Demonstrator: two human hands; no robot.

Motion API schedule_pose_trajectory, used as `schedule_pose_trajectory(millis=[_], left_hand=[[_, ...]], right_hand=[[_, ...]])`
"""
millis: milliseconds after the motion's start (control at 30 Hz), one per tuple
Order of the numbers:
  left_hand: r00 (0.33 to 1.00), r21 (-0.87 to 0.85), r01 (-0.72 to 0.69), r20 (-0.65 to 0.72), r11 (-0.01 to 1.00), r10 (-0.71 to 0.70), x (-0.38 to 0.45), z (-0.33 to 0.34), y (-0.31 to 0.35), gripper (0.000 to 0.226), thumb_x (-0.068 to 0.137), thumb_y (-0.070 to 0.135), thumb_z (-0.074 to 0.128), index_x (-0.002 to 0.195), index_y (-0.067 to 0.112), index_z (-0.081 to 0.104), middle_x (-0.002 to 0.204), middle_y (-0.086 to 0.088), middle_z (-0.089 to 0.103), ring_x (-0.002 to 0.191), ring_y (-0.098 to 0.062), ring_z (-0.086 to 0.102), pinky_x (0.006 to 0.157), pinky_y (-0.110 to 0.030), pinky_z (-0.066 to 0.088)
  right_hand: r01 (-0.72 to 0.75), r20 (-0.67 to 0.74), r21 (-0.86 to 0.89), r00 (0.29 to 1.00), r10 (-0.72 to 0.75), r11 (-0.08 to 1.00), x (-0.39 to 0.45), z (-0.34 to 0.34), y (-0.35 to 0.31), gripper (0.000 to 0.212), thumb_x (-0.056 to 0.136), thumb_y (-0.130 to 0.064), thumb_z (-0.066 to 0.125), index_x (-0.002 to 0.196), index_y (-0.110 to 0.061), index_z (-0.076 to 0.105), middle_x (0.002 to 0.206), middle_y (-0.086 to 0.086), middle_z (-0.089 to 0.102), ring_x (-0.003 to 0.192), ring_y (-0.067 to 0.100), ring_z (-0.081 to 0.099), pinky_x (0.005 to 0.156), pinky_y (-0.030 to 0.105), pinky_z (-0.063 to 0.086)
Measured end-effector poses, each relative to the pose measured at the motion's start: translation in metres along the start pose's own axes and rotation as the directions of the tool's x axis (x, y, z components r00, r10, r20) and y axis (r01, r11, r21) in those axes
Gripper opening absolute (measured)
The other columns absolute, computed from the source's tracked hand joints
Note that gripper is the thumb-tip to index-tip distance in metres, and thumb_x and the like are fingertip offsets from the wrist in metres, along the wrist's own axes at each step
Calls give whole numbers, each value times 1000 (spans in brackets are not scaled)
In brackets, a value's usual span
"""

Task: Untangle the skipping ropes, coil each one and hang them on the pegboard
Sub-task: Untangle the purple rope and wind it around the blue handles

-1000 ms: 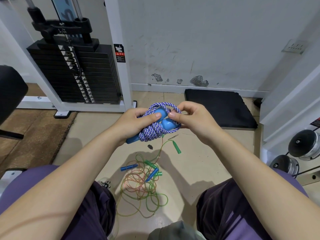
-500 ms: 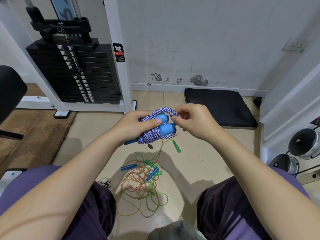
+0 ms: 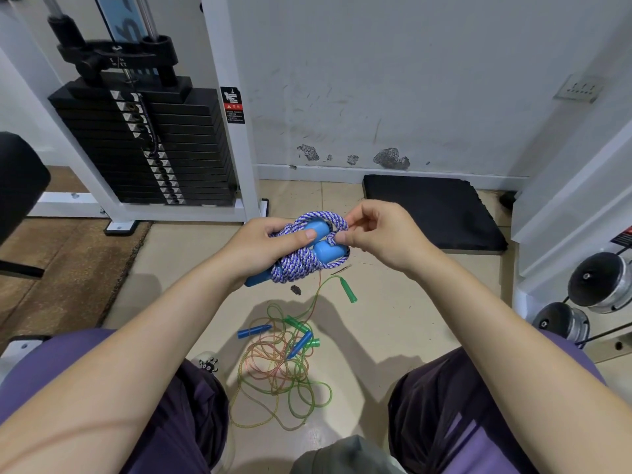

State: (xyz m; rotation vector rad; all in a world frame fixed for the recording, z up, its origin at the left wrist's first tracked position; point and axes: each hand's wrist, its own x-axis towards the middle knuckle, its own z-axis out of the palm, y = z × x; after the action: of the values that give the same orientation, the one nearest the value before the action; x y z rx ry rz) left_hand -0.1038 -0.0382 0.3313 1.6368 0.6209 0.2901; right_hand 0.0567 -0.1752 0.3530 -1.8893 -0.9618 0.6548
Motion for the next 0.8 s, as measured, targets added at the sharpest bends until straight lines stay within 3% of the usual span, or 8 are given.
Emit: schedule_pose_trajectory(millis=[67,200,300,400,533,633,733,800], left_hand=[[1000,-11,4,1,1000,-4,-1,0,1,13,87,33,73,85,20,78,82,-5,76,69,-12,69,61,-24,55],[999,-37,16,33,999,-15,-4,1,4,16,88,29,72,75,23,77,73,0,74,62,-9,67,54,-18,51],[995,-76,35,98,996,-28,-6,1,7,15,90,22,69,78,17,75,73,-4,74,61,-12,69,51,-21,52],[989,-120,52,140,991,-35,-9,1,11,12,87,23,69,80,14,75,74,-8,74,61,-17,70,50,-25,54],[988,-121,32,153,992,-13,-11,1,14,14,86,25,68,78,23,80,77,-6,76,65,-15,71,52,-25,55],[987,-112,27,159,993,-8,-11,2,15,11,81,30,70,78,25,80,77,-7,76,65,-17,72,52,-25,55],[987,-89,19,163,996,-4,-12,2,14,11,79,32,71,77,26,79,76,-6,76,65,-15,72,52,-23,55],[988,-86,18,152,996,-5,-11,2,13,12,82,30,70,77,23,79,76,-5,75,64,-14,71,52,-23,54]], right_hand=[[10,-2,-67,1000,-10,998,0,-1,0,22,73,-15,85,83,-7,67,76,9,65,68,17,55,65,30,46],[76,-18,-180,997,-81,981,0,1,0,25,72,-22,86,73,-17,62,74,4,64,61,10,52,57,19,42],[103,-40,-203,993,-113,974,0,1,3,29,75,-23,84,68,-23,55,83,11,68,70,21,57,67,32,49],[93,8,-120,996,-92,988,-1,-1,4,28,78,-18,81,72,-20,54,88,16,67,77,30,61,76,45,53],[48,161,150,984,-72,987,-2,-6,6,28,78,-5,80,76,-15,54,72,-3,65,70,9,61,68,27,53],[32,203,163,977,-65,986,-2,-8,5,30,77,-3,79,77,-14,52,69,-7,66,70,10,64,69,26,54],[32,210,128,976,-58,991,-3,-8,4,30,78,-5,80,79,-14,51,76,5,64,73,18,61,72,36,51],[33,200,127,978,-58,991,-2,-7,4,28,79,-5,79,85,-14,53,80,7,61,70,15,57,72,36,50]])
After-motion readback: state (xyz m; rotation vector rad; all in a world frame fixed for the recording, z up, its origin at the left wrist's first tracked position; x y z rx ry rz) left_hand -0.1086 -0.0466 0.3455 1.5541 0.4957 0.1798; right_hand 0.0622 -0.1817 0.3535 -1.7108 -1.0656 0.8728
